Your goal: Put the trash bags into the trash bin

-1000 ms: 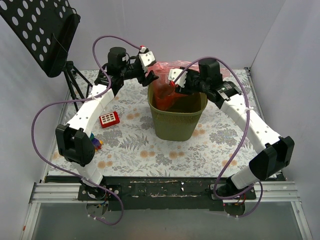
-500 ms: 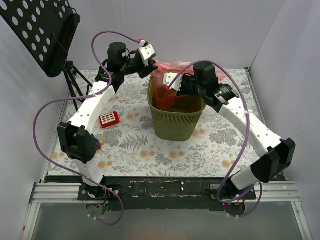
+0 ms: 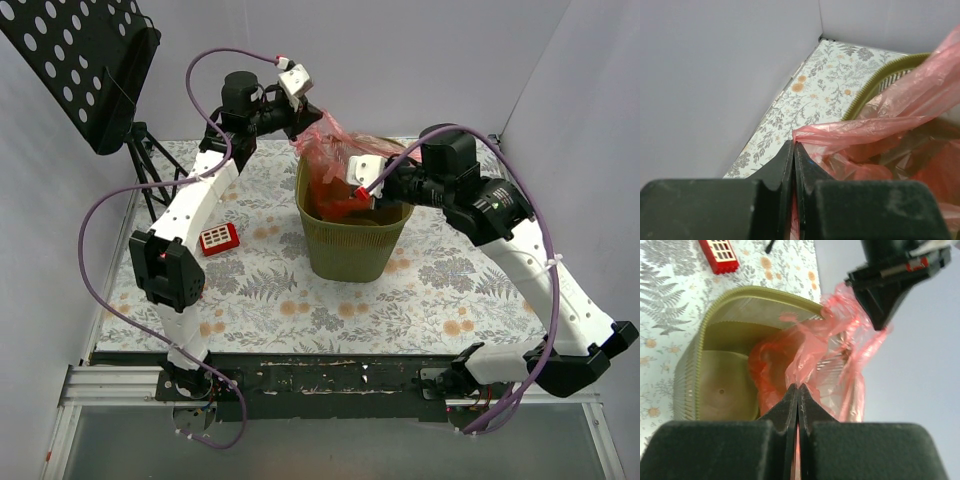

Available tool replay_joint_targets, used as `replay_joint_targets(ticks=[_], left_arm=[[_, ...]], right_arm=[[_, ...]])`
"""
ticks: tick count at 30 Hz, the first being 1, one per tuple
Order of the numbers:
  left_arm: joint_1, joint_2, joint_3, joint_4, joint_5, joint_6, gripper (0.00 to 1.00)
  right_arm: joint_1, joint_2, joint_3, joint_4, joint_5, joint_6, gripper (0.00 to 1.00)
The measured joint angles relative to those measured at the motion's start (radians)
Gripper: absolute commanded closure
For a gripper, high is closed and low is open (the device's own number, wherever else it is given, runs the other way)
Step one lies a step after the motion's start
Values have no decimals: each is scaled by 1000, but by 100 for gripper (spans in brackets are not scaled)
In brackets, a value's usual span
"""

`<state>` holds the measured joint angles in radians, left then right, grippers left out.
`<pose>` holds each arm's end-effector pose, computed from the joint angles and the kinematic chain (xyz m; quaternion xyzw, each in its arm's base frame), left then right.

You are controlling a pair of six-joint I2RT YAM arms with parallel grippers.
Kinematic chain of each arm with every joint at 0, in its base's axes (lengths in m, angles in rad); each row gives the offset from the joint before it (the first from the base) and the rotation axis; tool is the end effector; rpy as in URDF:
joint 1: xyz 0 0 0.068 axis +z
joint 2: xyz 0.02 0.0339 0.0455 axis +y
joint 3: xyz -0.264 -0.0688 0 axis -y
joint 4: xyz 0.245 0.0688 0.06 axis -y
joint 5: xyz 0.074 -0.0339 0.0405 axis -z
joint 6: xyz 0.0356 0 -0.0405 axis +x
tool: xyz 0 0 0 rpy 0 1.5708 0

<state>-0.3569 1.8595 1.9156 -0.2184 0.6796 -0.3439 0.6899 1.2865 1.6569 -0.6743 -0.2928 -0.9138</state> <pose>0.4014 -0.1736 0.4238 0.2205 0.7171 -0.4481 0.4862 0.1907 0.1707 0.4792 -0.6331 0.4924 0.0514 0.5951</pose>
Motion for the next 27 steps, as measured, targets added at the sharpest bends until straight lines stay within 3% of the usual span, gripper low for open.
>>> replay_joint_targets(ticks=[6,15,21,24,27], left_arm=[[0,73,102,-23,-79,-35,100],[0,199,239,-61,-201,-73,100],[0,204,214,-69,-246,-83,95],[0,158,134,-60,-254,-84,88],[1,81,22,-61,-259,-83,88]], right_arm=[[85,2,41,-115,-14,7,99],[183,-50,-38,-164,-90,102,99],[256,-48,-172,-106,-105,206,99],[282,-45,-232,-54,-85,267,99],[312,-44,-286,13,-40,328,99]])
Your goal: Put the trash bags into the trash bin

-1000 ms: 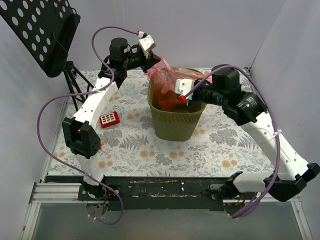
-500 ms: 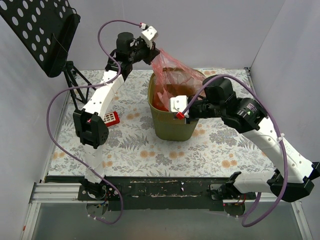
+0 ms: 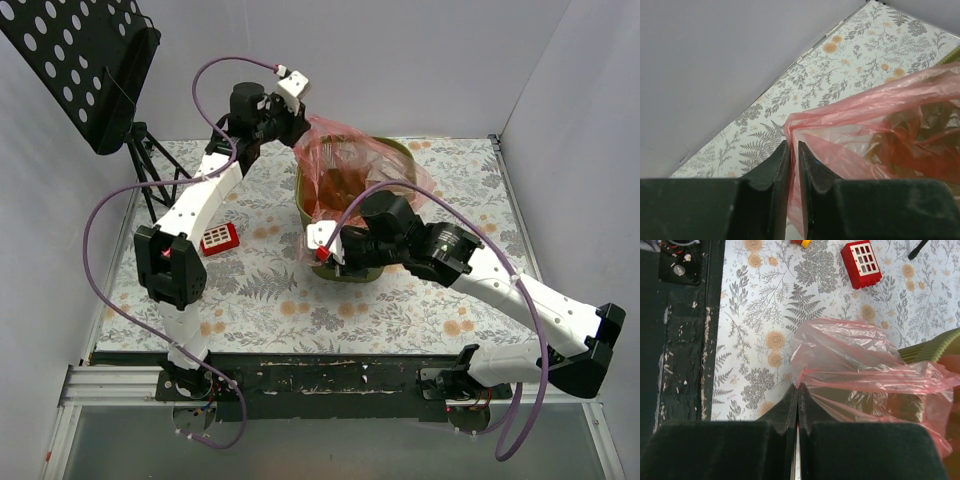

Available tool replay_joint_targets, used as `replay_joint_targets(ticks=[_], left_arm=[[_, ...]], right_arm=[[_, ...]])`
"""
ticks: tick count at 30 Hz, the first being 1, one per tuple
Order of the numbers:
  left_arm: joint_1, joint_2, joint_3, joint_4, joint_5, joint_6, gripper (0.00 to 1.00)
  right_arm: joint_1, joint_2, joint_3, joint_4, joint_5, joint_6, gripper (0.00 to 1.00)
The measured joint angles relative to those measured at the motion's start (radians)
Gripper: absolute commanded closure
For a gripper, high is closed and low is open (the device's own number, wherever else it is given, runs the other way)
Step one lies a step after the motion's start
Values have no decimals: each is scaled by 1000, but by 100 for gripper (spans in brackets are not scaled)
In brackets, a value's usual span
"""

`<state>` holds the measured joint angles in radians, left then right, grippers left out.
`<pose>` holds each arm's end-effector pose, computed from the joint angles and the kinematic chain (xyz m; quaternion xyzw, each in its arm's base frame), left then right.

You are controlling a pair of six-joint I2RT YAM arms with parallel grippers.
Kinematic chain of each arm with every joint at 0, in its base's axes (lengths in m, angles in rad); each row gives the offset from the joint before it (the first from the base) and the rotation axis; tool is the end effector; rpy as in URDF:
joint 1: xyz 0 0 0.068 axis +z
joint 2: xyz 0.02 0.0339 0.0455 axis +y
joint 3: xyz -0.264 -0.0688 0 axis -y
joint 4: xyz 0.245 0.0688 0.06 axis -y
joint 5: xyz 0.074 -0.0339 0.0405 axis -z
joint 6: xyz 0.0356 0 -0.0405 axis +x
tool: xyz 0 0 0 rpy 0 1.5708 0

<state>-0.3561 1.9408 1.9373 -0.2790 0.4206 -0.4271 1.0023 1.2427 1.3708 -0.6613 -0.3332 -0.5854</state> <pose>0.4288 -0.1750 0.3891 0.0975 0.7860 -0.3784 0.4791 0.1318 0.2279 0.3995 -0.6683 0.5418 0.2421 0.4486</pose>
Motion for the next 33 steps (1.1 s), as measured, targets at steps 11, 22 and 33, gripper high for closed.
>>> replay_joint_targets(ticks=[11,22,33], left_arm=[[30,-262,-271,143,-39,-16,83],[63,-191,-257,95,-34,-34,41],[326,-218,-186,124,318,-438,18]], right_arm=[[45,55,-52,126,154,101,50],[19,-78,212,-86,241,57,40],[-586,310,764,-117,105,172,38]])
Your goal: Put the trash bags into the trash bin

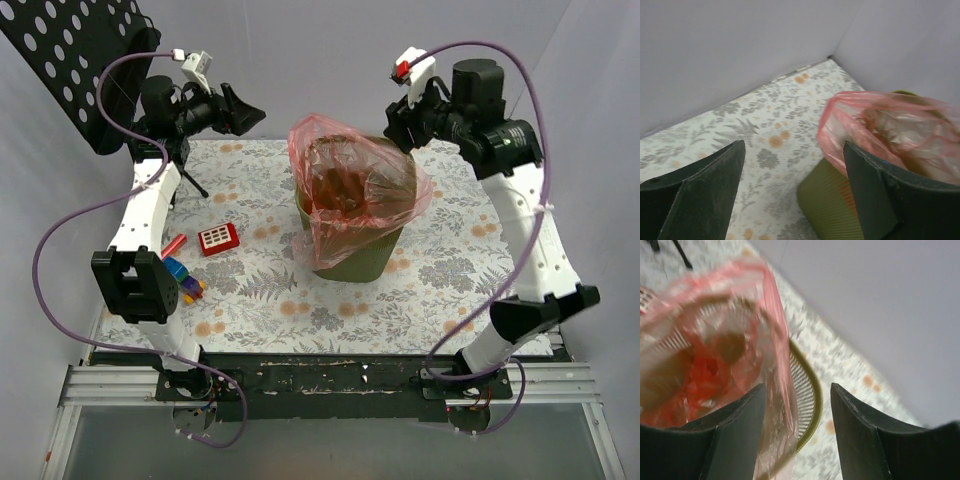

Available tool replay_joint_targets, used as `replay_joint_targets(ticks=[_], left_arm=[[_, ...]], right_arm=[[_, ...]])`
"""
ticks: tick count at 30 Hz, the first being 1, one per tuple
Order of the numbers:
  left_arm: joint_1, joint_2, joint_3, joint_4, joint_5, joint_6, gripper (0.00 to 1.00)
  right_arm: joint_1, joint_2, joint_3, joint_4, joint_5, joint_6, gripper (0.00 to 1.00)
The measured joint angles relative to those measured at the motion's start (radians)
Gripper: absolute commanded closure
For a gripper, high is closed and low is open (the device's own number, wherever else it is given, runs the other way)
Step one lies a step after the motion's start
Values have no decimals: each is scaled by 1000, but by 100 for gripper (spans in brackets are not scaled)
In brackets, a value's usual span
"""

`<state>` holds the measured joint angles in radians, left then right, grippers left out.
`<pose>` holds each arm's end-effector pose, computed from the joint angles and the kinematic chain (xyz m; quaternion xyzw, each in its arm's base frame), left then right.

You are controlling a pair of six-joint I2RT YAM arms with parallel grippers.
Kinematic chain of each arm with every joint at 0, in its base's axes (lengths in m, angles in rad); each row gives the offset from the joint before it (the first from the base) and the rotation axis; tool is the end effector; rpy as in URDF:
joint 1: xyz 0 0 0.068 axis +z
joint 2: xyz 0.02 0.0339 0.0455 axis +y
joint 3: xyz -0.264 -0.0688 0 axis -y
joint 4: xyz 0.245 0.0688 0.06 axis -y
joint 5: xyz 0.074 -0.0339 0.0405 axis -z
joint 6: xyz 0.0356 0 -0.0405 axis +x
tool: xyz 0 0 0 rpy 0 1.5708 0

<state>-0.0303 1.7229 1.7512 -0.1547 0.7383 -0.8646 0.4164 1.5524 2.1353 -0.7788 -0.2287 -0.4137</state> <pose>0.4018 -0.0361 0.4287 -0.0655 0.7364 -0.5108 0.4387 0.2649 0.1260 0.5413 -0.3759 0.6734 0.0890 0.6303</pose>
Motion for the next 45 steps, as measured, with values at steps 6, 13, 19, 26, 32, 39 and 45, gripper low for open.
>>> replay_joint_targets(ticks=[6,13,19,26,32,39,45], left_arm=[[-6,114,129,50,213,-150,16],[-36,286,281,47,321,-153,17],[-61,388,377,-5,343,-108,21],[-100,400,383,-52,354,-47,34],[-133,400,383,-82,335,-6,68],[-124,415,422,-108,344,-3,100],[-108,414,424,-98,342,-69,100]], right_arm=[[-116,80,-112,-130,-66,72,38],[-154,-41,-226,-170,-97,124,38],[-161,-76,-235,-183,-116,152,39],[-170,-63,-242,-222,-113,156,43],[-181,-59,-276,-241,-115,154,71],[-228,-28,-263,-258,-137,159,99],[-280,22,-199,-245,-168,159,99]])
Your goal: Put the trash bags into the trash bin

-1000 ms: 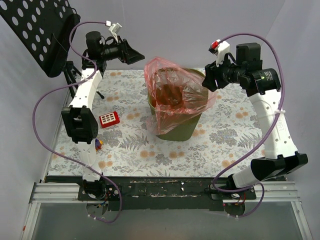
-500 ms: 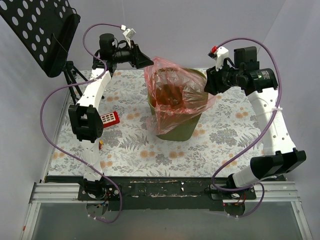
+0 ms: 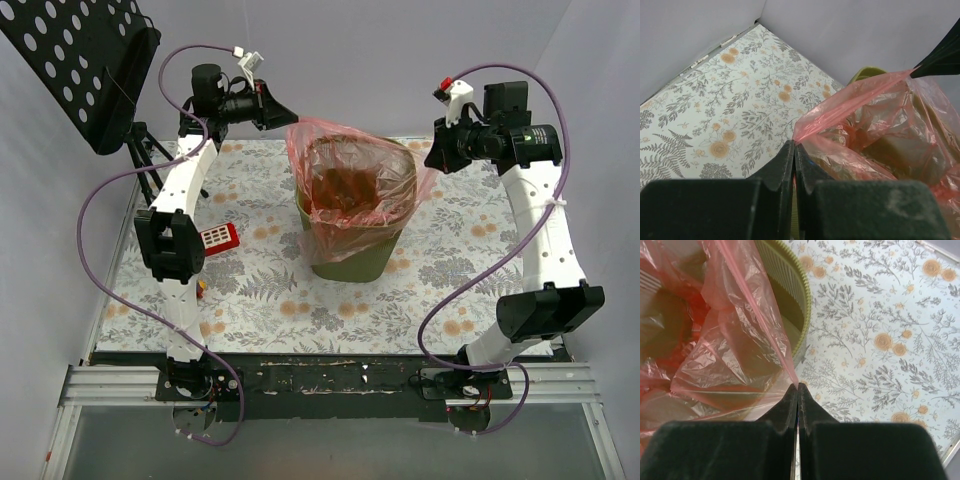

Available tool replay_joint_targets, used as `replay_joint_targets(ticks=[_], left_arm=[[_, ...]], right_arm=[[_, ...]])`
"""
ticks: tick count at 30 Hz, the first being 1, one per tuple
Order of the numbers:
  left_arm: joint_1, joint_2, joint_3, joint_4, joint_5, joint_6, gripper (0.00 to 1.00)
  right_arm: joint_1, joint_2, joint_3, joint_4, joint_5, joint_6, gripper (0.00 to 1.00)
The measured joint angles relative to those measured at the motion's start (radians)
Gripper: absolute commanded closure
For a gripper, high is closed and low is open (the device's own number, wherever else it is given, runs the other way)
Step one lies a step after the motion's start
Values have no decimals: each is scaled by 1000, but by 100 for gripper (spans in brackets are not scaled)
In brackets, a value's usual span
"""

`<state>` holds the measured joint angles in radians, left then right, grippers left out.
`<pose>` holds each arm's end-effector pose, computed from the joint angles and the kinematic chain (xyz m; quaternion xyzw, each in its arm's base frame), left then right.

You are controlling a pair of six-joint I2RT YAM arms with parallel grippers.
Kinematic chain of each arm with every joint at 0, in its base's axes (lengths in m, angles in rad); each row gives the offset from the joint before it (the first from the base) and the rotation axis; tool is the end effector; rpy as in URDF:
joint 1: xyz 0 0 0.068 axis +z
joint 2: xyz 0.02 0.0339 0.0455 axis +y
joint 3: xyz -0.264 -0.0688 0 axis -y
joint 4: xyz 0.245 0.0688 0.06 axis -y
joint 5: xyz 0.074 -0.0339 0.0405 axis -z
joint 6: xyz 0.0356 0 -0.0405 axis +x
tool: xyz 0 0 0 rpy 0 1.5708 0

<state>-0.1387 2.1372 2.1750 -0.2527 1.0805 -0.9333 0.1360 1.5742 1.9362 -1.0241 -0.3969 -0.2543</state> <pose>0.4838 -0.0993 0.3861 0.0390 0.7407 -0.6191 0.2578 0.3083 0.0561 0.4547 -0.2557 0.8474 0.1514 0.4400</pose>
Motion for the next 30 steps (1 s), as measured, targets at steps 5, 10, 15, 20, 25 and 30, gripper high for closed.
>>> replay_joint_targets(ticks=[5,10,15,20,25,30], left_arm=[[8,-19,-26,9,-27,-34,100],[19,-43,-37,10,-79,-48,100],[21,-56,-36,13,-141,-54,100],[18,-36,-23,-22,-212,-22,100],[16,-34,-75,-54,-216,3,100],[16,-54,-234,-72,-167,4,100]], right_arm=[[-13,44,17,61,-33,1,99],[-16,160,97,111,-63,17,99],[-26,253,153,149,-79,39,99],[-35,303,159,157,-85,42,99],[-42,320,150,132,-106,37,98],[-48,319,65,109,-142,29,96]])
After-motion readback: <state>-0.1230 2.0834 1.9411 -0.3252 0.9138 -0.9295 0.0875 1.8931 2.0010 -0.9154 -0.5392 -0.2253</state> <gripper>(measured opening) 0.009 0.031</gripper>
